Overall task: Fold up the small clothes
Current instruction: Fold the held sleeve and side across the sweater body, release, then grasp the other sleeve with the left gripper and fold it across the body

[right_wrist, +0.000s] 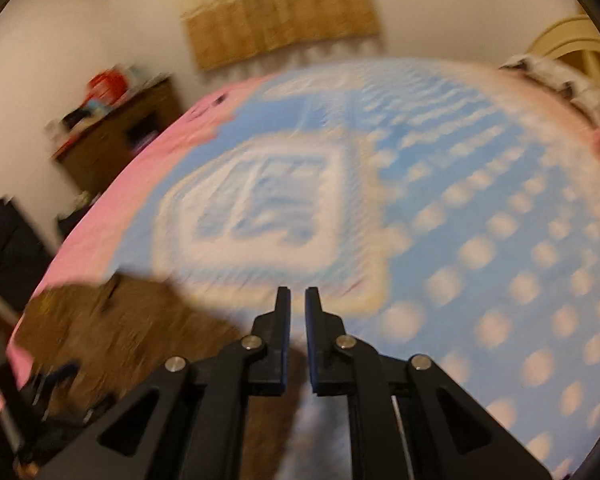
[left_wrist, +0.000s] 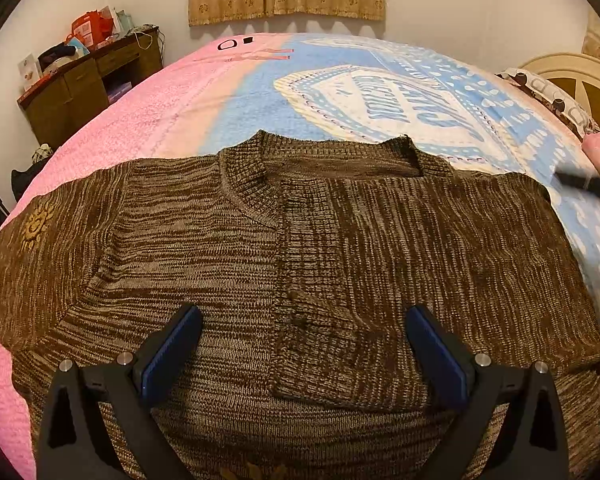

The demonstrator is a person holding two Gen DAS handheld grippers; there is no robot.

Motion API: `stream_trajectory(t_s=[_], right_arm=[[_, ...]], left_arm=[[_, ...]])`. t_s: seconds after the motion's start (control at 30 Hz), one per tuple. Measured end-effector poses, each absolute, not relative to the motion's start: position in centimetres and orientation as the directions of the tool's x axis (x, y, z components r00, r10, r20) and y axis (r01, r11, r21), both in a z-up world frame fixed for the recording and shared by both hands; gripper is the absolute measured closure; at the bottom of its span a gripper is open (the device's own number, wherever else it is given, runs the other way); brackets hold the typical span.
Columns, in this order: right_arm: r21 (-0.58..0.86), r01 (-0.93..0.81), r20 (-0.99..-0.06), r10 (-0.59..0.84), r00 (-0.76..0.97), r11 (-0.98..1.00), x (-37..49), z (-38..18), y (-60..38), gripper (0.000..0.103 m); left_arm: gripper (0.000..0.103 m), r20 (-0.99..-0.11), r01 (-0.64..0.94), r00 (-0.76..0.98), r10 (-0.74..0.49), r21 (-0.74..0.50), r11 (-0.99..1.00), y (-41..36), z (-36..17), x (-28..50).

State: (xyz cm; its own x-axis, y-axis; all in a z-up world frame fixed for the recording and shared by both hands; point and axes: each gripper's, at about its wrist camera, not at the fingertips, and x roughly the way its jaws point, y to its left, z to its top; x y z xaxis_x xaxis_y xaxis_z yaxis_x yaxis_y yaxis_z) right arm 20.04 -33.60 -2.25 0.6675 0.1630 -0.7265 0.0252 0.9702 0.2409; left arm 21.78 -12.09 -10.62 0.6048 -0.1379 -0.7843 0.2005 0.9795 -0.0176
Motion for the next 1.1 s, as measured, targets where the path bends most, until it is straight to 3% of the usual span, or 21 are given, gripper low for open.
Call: stream_trajectory(t_s=[0.1,0.13,0.23,0.3,0.33,0.4,0.47,0.5,0.53,0.7,0.77,0.8,0.83,0.93,1.03,1.1], right_arm=[[0.258,0.03,-0.808,0.199,0.555,0.966,20.5,-6.2,-31.5,0.093],[0.216,0.062,-0.826,0.149,0.543,0.974,21.2,-7.4,-31.6,0.103],[0.104,0.128,-0.791,0.004,0.612,0.986,23.6,-8.0,-33.1,0.103],[0.145,0.242,-0.801,-0.03,0.598,0.959,25.6,-8.1,-35.7,0.103],[0.2,0.263,-0.796,0.0,0.606,0.944,25.8,-7.6,-36.5,0.09],[0.257,0.215,-0.756,0.058,0.652,0.942,24.6,-6.3,-36.3,0.089],[0.278,0.168,-0.731,0.095,0.675,0.946,22.3,-5.3,-35.7,0.078],[0.286,0.16,-0.732,0.107,0.673,0.945,21.2,-5.3,-35.3,0.06],[0.297,0.153,-0.73,0.121,0.672,0.942,20.4,-5.4,-35.1,0.052],[0.349,0.156,-0.778,0.193,0.597,0.924,19.7,-8.3,-34.7,0.052],[0.335,0.14,-0.761,0.18,0.623,0.932,20.0,-8.1,-34.3,0.058],[0.353,0.116,-0.757,0.21,0.619,0.928,20.8,-8.0,-34.0,0.088],[0.383,0.095,-0.756,0.253,0.603,0.919,21.7,-7.9,-33.7,0.092],[0.289,0.071,-0.751,0.18,0.636,0.955,21.9,-6.1,-31.7,0.093],[0.162,0.076,-0.676,0.054,0.735,0.984,20.2,-3.3,-30.6,0.093],[0.104,0.141,-0.713,-0.025,0.701,0.984,20.4,-4.1,-31.1,0.091]], left_arm=[[0.001,-0.782,0.201,0.607,-0.143,-0.023,0.979,-11.7,-10.6,21.5],[0.001,-0.781,0.201,0.608,-0.142,-0.021,0.979,-11.7,-10.6,21.5],[0.001,-0.781,0.201,0.608,-0.141,-0.019,0.979,-11.7,-10.6,21.5],[0.001,-0.78,0.202,0.608,-0.146,-0.026,0.979,-11.6,-10.6,21.4],[0.001,-0.78,0.202,0.608,-0.149,-0.029,0.979,-11.6,-10.6,21.5],[0.001,-0.78,0.203,0.608,-0.148,-0.028,0.979,-11.6,-10.6,21.5],[0.001,-0.779,0.203,0.609,-0.149,-0.029,0.979,-11.6,-10.6,21.4],[0.001,-0.779,0.203,0.609,-0.15,-0.03,0.979,-11.6,-10.6,21.4],[0.001,-0.778,0.203,0.61,-0.15,-0.03,0.979,-11.6,-10.6,21.4],[0.001,-0.778,0.203,0.61,-0.151,-0.032,0.979,-11.6,-10.5,21.4],[0.001,-0.778,0.203,0.61,-0.151,-0.031,0.979,-11.6,-10.6,21.5],[0.001,-0.778,0.203,0.61,-0.151,-0.031,0.979,-11.6,-10.5,21.5],[0.001,-0.778,0.203,0.61,-0.152,-0.032,0.979,-11.6,-10.5,21.5],[0.001,-0.777,0.203,0.61,-0.154,-0.035,0.979,-11.6,-10.5,21.4],[0.001,-0.777,0.203,0.611,-0.152,-0.031,0.979,-11.6,-10.5,21.4],[0.001,-0.777,0.204,0.611,-0.153,-0.033,0.979,-11.5,-10.5,21.4]])
